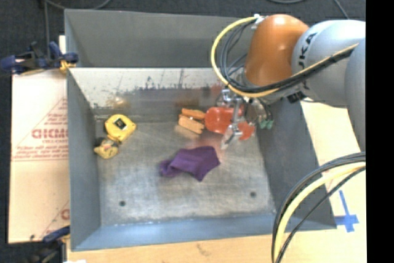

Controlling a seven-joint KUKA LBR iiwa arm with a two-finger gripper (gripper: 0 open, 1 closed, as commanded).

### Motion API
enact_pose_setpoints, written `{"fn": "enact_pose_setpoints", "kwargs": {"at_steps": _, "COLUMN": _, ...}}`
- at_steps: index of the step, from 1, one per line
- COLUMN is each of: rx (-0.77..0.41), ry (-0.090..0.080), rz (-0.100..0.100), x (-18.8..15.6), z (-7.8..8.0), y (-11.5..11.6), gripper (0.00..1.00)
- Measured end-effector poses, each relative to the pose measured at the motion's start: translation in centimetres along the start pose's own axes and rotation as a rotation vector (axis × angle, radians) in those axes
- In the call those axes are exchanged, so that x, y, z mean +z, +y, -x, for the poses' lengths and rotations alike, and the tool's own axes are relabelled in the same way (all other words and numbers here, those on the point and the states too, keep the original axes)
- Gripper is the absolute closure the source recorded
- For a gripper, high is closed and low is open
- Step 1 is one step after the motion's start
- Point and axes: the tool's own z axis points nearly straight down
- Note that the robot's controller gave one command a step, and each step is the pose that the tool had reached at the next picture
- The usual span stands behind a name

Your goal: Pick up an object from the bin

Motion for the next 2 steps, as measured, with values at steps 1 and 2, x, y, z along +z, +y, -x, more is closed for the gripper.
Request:
{"fn": "enact_pose_setpoints", "kwargs": {"at_steps": 1, "rx": 0.042, "ry": -0.008, "rz": 0.001, "x": -5.3, "z": -0.3, "y": 0.5, "gripper": 1.00}}
{"fn": "enact_pose_setpoints", "kwargs": {"at_steps": 2, "rx": 0.020, "ry": -0.008, "rz": -0.001, "x": -13.8, "z": -1.0, "y": 0.7, "gripper": 1.00}}
